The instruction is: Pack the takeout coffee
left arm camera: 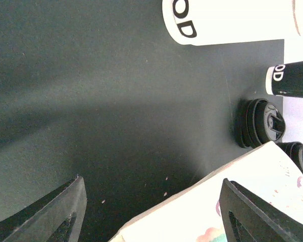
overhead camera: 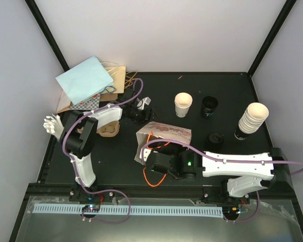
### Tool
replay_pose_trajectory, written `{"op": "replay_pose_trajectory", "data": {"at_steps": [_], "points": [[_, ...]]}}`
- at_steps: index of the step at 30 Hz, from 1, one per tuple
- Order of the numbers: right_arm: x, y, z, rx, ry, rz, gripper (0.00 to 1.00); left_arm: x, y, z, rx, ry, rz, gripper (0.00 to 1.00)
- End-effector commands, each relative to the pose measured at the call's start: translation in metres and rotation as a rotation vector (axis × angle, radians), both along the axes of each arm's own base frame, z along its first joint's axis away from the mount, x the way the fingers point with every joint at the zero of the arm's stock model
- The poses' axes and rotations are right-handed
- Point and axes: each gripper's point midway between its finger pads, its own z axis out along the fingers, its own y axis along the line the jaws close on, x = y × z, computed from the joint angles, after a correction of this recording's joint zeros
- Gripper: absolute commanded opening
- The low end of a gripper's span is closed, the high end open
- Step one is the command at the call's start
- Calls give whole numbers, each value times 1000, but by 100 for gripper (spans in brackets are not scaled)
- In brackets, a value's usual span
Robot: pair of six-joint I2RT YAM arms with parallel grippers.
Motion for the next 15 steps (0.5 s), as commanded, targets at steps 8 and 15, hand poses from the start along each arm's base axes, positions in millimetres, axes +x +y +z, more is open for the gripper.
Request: {"op": "replay_pose_trajectory", "data": {"at_steps": [8,15], "points": [[20,6,-10,-68,-56,-22,50,-14,-13,0,-34,-1,-60,73],[24,12,-15,-68,-49,-20,50,-21,-15,0,-32,4,-73,71]]}}
